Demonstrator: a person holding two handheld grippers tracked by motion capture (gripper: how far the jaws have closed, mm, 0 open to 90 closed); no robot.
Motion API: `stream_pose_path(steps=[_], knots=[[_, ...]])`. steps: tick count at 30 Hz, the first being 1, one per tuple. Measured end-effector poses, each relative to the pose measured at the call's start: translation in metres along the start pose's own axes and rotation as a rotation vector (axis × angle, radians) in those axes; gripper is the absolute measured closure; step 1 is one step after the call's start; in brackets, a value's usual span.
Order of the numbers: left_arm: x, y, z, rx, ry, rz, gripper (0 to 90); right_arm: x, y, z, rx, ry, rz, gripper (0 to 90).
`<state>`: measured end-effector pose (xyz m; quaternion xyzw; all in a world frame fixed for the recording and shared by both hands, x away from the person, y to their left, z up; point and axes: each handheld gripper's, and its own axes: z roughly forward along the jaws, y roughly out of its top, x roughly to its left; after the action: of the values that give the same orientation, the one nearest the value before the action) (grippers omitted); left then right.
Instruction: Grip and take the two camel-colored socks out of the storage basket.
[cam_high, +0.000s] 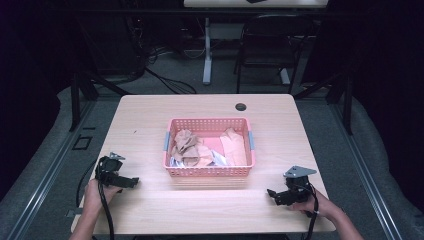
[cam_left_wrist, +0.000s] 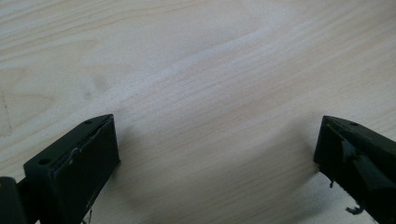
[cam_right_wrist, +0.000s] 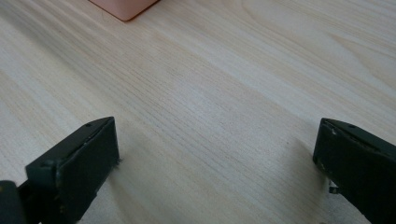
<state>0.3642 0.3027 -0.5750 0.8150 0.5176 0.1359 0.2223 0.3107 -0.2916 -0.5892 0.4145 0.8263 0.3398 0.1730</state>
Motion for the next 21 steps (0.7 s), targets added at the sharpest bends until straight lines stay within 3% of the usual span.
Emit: stream_pose_path(steps=[13, 21], knots=[[-0.0006, -0.0009, -0.0004, -0.005, -0.004, 0.006, 0.0, -0.0002, 0.0001, 0.0, 0.001, 0.001, -0.001, 0.0], [-0.0034, 0.0025, -0.0044, 0.02, 0.01, 0.022, 0.0, -0.0002, 0.0001, 0.0, 0.001, 0.001, -0.001, 0.0]])
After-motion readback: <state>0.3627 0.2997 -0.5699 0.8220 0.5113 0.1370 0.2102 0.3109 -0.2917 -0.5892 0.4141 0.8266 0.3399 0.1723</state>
